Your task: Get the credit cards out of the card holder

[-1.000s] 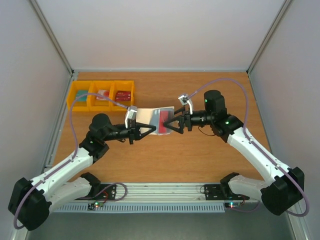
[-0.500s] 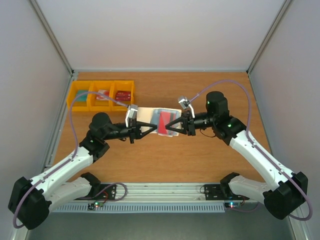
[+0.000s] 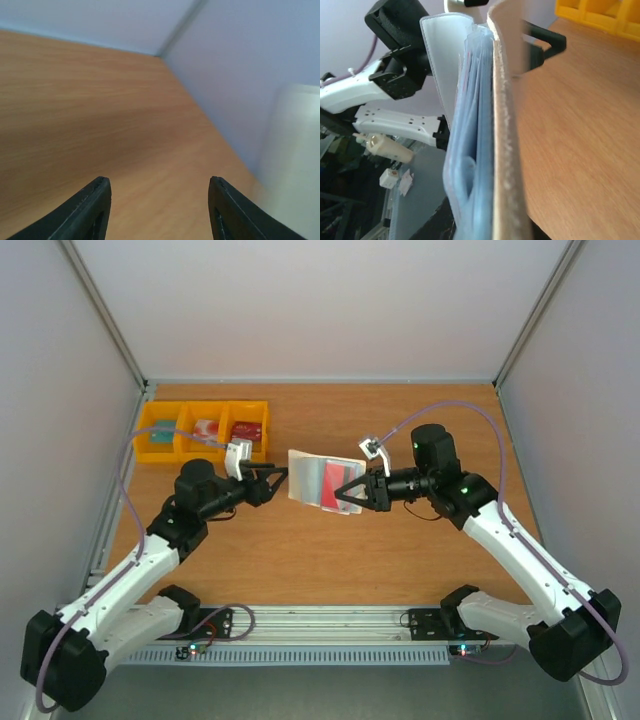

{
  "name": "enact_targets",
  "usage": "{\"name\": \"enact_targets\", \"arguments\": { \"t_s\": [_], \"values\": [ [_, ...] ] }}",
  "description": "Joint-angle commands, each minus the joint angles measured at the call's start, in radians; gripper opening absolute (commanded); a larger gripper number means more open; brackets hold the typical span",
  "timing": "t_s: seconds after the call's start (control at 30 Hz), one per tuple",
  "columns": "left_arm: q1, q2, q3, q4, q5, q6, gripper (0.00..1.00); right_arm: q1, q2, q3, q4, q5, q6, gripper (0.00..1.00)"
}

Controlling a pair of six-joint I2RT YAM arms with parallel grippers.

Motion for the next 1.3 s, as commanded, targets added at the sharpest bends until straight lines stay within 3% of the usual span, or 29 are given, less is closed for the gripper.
{"name": "enact_targets", "arguments": {
  "t_s": [0.0, 0.07, 0.17, 0.23, 0.27, 0.3, 0.43, 0.63, 0.7, 0.83, 0.97, 1.1, 1.27],
  "values": [
    [0.042, -0.012, 0.013, -0.197, -0.165, 0.112, 0.55, 0.006, -0.038, 0.060, -0.157, 0.130, 0.009, 0.01],
    [0.044, -0.017, -0.005, -0.132, -0.010, 0.166, 0.61, 0.008, -0.038, 0.059, -0.183, 0.130, 0.014, 0.01],
    [0.047, -0.008, -0.063, 0.093, 0.434, 0.197, 0.74, 0.008, -0.035, 0.087, -0.260, 0.174, -0.006, 0.01],
    [0.045, 0.010, -0.060, 0.162, 0.550, 0.125, 0.90, 0.008, -0.023, 0.145, -0.365, 0.288, -0.032, 0.01],
    [0.041, 0.020, -0.047, 0.142, 0.545, 0.110, 0.98, 0.008, -0.012, 0.171, -0.410, 0.331, -0.043, 0.01],
    [0.034, 0.025, -0.038, 0.124, 0.505, 0.108, 0.99, 0.009, -0.001, 0.188, -0.431, 0.349, -0.053, 0.01],
    [-0.004, 0.071, -0.015, 0.141, 0.305, 0.055, 0.99, 0.015, 0.023, 0.205, -0.441, 0.354, -0.075, 0.01],
    [-0.066, 0.141, 0.020, 0.152, 0.256, -0.102, 0.99, 0.030, 0.020, 0.205, -0.443, 0.298, -0.095, 0.01],
    [-0.084, 0.144, 0.017, 0.196, 0.295, -0.100, 0.99, 0.034, 0.026, 0.211, -0.464, 0.334, -0.104, 0.01],
    [-0.089, 0.101, 0.011, 0.192, 0.538, 0.039, 0.99, 0.033, 0.051, 0.246, -0.522, 0.423, -0.142, 0.01],
    [-0.079, 0.056, -0.013, 0.192, 0.552, 0.049, 0.99, 0.033, 0.107, 0.297, -0.559, 0.523, -0.157, 0.01],
    [-0.080, 0.053, -0.022, 0.183, 0.454, 0.020, 0.99, 0.034, 0.125, 0.334, -0.561, 0.451, -0.189, 0.01],
    [-0.083, 0.099, -0.022, 0.123, 0.163, -0.036, 0.99, 0.033, 0.083, 0.300, -0.527, 0.383, -0.182, 0.01]
  ]
}}
